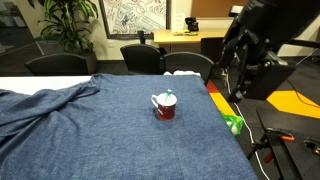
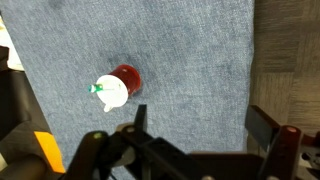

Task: Take the pen out of the cup

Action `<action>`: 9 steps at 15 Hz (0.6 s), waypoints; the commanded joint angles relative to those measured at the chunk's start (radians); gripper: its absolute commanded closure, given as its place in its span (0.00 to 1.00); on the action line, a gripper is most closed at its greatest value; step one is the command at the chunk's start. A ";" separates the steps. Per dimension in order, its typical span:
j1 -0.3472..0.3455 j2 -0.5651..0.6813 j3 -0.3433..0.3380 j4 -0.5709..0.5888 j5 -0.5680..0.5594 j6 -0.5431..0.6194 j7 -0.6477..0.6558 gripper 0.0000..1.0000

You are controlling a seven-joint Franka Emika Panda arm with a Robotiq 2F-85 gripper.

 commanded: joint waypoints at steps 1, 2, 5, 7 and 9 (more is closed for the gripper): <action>-0.025 0.051 -0.039 0.061 -0.056 -0.002 -0.009 0.00; -0.028 0.061 -0.048 0.070 -0.072 -0.006 -0.017 0.00; -0.031 0.091 -0.070 0.089 -0.124 -0.021 -0.045 0.00; -0.025 0.105 -0.082 0.093 -0.149 -0.033 -0.093 0.00; -0.019 0.113 -0.091 0.088 -0.170 -0.031 -0.159 0.00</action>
